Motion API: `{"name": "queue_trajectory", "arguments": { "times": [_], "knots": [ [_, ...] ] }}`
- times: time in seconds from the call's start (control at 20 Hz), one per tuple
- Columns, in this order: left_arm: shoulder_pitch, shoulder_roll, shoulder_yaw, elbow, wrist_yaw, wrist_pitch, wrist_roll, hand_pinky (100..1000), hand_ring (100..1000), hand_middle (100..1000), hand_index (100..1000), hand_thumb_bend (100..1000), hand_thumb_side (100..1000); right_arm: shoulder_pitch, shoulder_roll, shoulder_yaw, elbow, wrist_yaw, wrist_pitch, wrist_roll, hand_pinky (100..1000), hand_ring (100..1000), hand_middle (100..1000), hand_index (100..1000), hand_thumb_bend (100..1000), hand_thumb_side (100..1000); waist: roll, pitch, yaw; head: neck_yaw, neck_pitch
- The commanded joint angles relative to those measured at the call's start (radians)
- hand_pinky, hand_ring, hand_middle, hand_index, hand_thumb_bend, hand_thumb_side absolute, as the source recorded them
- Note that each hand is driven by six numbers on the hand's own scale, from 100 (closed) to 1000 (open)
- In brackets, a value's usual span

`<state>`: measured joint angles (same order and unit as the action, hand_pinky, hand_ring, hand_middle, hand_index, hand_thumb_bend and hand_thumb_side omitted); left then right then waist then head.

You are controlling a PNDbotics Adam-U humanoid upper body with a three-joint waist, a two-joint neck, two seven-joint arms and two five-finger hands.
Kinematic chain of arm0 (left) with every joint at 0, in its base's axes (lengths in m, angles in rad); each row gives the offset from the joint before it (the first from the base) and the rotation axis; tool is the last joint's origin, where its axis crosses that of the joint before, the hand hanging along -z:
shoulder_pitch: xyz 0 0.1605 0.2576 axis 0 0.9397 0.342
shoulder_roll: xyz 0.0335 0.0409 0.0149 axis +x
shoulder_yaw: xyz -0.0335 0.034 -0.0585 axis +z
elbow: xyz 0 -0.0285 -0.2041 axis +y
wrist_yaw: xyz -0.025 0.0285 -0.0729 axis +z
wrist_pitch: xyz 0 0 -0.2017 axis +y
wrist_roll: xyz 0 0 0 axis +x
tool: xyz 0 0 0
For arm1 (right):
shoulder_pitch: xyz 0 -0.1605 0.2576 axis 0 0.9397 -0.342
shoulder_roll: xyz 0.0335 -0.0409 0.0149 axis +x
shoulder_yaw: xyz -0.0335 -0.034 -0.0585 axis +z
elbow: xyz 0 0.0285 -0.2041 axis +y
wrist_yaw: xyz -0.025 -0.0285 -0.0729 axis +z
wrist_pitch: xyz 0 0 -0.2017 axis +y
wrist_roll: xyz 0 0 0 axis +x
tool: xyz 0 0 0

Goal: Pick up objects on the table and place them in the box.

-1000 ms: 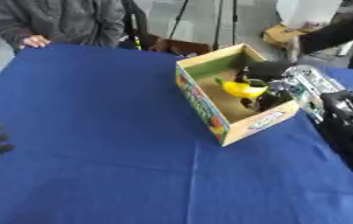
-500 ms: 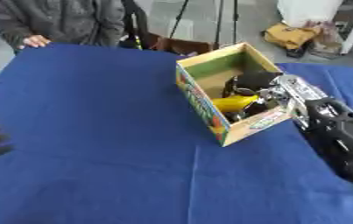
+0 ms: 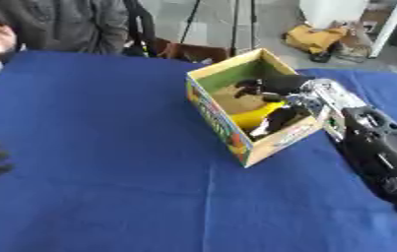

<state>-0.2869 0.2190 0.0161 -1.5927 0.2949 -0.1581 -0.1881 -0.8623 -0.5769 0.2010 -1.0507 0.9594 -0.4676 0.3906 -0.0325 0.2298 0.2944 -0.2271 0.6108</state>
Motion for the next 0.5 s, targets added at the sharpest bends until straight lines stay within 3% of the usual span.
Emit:
{"name": "queue_trajectory", "arguments": {
  "times": [0.05,0.15,0.2,0.25,0.35,0.5],
  "knots": [
    [-0.003,0.015,0.003,-0.014,0.002,-0.002,0.000,759,774,751,668,454,1000,-0.016,-0.058,-0.024,-0.090,-0.067,0.017,-0.027,871,916,959,928,654,797,0.006,-0.026,-0.010,0.003,0.002],
    [0.000,0.016,0.004,-0.013,0.002,-0.003,0.001,759,774,751,668,454,1000,-0.008,-0.073,-0.030,-0.136,-0.101,0.030,-0.054,864,908,947,923,648,798,0.007,-0.029,-0.019,0.006,0.005],
    [0.002,0.017,0.004,-0.013,0.002,-0.003,0.002,759,774,750,667,455,1000,-0.004,-0.079,-0.035,-0.155,-0.120,0.038,-0.069,788,797,822,838,532,706,0.009,-0.031,-0.026,0.008,0.007],
    [0.006,0.017,0.007,-0.012,0.002,-0.003,0.004,759,774,750,667,455,1000,0.009,-0.090,-0.050,-0.188,-0.165,0.054,-0.108,769,781,803,822,497,690,0.011,-0.035,-0.040,0.014,0.010],
    [0.012,0.018,0.012,-0.011,0.001,-0.005,0.008,759,774,750,667,455,1000,0.047,-0.112,-0.066,-0.258,-0.262,0.095,-0.182,722,688,707,754,316,655,0.014,-0.039,-0.061,0.022,0.017],
    [0.023,0.016,0.020,-0.009,0.000,-0.007,0.014,759,774,750,665,455,1000,0.142,-0.140,-0.085,-0.392,-0.431,0.162,-0.281,711,660,676,741,257,654,0.024,-0.043,-0.101,0.036,0.027]
  ]
}}
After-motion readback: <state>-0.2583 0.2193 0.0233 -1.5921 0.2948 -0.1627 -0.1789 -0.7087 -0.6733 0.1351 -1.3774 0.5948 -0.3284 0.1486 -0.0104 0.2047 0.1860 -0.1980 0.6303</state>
